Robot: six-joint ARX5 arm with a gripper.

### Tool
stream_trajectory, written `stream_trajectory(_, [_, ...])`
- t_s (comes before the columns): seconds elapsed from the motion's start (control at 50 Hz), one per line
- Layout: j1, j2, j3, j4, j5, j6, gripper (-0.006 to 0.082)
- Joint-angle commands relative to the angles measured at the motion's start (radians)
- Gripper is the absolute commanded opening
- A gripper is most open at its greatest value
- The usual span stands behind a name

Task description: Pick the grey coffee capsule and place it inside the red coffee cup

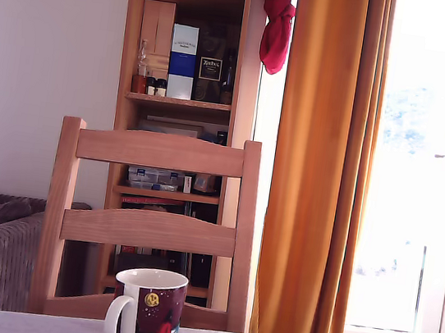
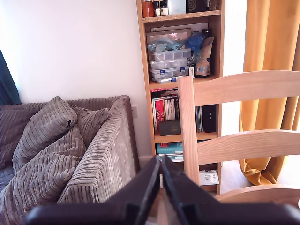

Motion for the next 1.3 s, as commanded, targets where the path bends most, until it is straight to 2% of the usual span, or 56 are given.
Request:
stream_trajectory(0.0, [0.005, -0.01, -0.026, -0.063, 0.089, -0.14, -0.0013])
stream_trajectory(0.22, [0.005, -0.01, -0.026, -0.063, 0.11, -0.166, -0.0013])
stream_trajectory(0.5, [-0.006, -0.001, 0.034, -0.076, 0.335, -0.227, -0.0016])
stream_trajectory(0.66, [-0.037, 0.066, 0.087, -0.144, 0.333, -0.262, -0.0016])
stream_trajectory(0.86, [-0.097, 0.24, 0.139, -0.183, 0.355, -0.277, 0.0001])
stream_trajectory(0.92, [-0.117, 0.306, 0.166, -0.225, 0.351, -0.268, 0.0054])
stream_trajectory(0.96, [-0.129, 0.348, 0.182, -0.251, 0.351, -0.268, 0.0126])
stream_trajectory(1.08, [-0.167, 0.497, 0.215, -0.28, 0.351, -0.269, 0.0471])
stream_trajectory(1.16, [-0.19, 0.61, 0.241, -0.285, 0.351, -0.269, 0.0628])
stream_trajectory(1.28, [-0.22, 0.772, 0.287, -0.284, 0.308, -0.258, 0.0657])
